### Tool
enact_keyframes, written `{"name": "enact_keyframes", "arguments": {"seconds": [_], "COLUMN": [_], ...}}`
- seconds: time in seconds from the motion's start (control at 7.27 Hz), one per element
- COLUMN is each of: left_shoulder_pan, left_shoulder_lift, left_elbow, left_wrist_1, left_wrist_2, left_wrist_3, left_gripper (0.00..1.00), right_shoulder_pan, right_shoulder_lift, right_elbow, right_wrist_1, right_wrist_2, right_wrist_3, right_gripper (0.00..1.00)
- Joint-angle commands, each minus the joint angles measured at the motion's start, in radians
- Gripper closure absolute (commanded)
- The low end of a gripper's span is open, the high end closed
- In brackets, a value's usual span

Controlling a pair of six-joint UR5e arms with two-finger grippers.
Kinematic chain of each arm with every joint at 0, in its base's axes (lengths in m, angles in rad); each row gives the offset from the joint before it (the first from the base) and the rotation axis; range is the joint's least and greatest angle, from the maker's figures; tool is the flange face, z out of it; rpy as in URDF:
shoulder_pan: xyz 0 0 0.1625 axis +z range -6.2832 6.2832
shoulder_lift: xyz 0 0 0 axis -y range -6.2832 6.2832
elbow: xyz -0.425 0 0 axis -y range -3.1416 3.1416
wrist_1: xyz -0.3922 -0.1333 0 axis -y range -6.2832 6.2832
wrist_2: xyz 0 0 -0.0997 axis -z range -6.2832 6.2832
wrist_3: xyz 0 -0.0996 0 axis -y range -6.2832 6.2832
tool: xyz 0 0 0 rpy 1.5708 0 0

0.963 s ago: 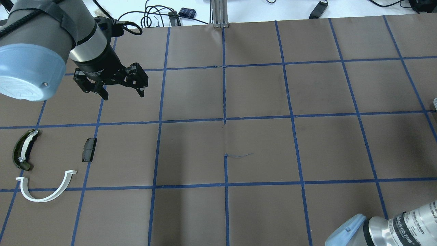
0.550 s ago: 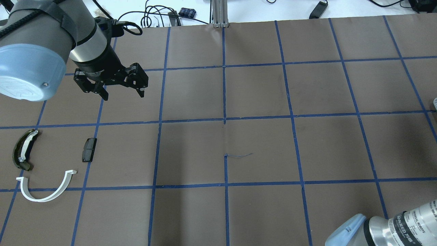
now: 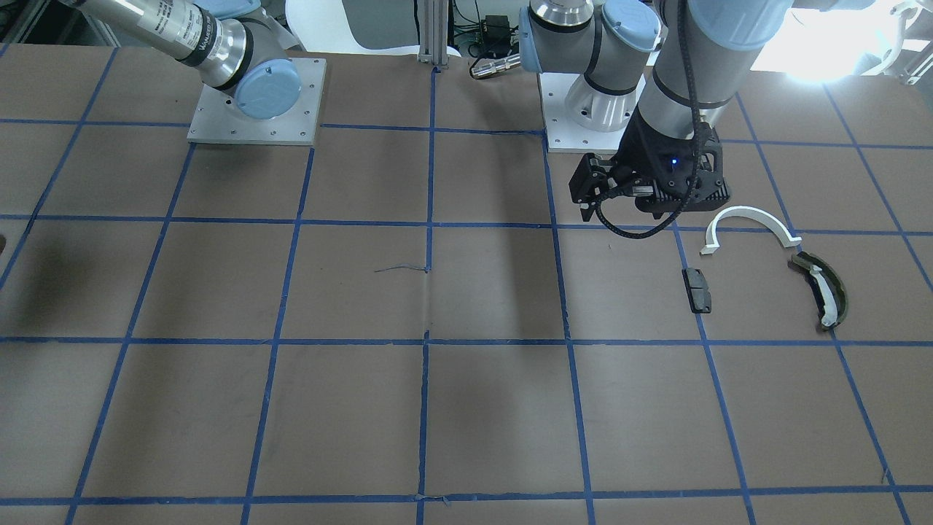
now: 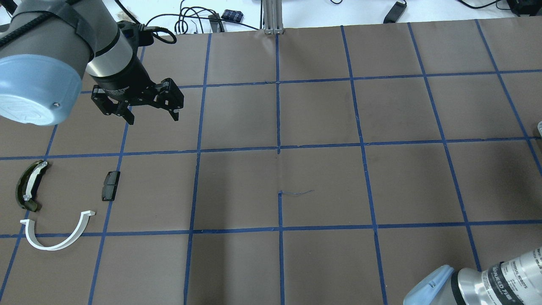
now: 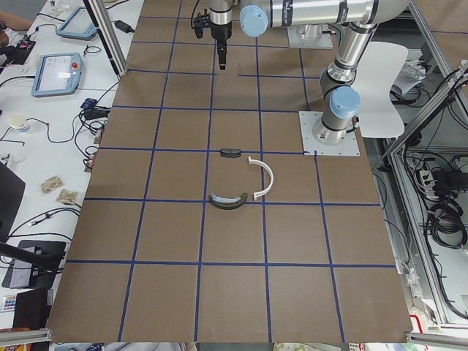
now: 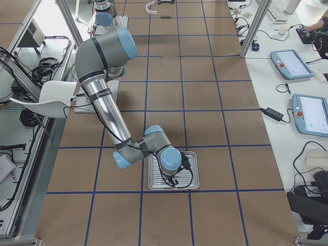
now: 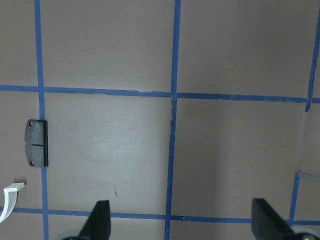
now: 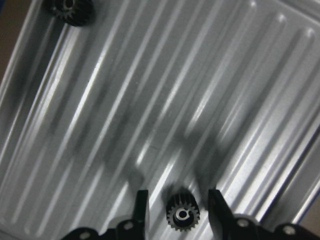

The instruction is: Place bearing gear from tray to pile

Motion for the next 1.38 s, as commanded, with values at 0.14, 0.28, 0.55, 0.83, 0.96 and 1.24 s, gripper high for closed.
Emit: {"name": "enact_keyframes", "arguments": {"seconds": [0.14,0.28,0.55,0.83,0.96,1.24], "left_shoulder_pan": [0.0,0.0,0.0,0.0,0.0,0.0], "left_shoulder_lift": [0.006,0.006,0.006,0.006,0.006,0.005], "left_elbow": [-0.016,-0.015,-0.013,-0.016,-0.015,-0.015], "left_wrist_1": [0.002,0.002,0.002,0.002,0.002,0.002], "left_wrist_2": [-0.003,-0.001,-0.003,-0.003,-0.003,-0.003], "left_wrist_3": [0.0,0.0,0.0,0.0,0.002,0.002], "left_gripper": [0.0,0.0,0.0,0.0,0.0,0.0], "right_shoulder_pan": [0.008,0.017,0.092,0.214,0.298,0.435], "right_shoulder_lift": [-0.005,-0.039,-0.185,-0.345,-0.397,-0.496], "right_elbow": [-0.003,-0.012,-0.003,0.0,0.006,0.018], "right_wrist_1": [0.001,0.004,0.091,0.31,0.39,0.497], "right_wrist_2": [0.002,0.005,0.0,-0.007,-0.015,-0.015], "right_wrist_3": [0.009,0.027,0.16,0.402,0.535,0.771], "right_gripper": [0.89,0.9,0.89,0.89,0.89,0.89]}}
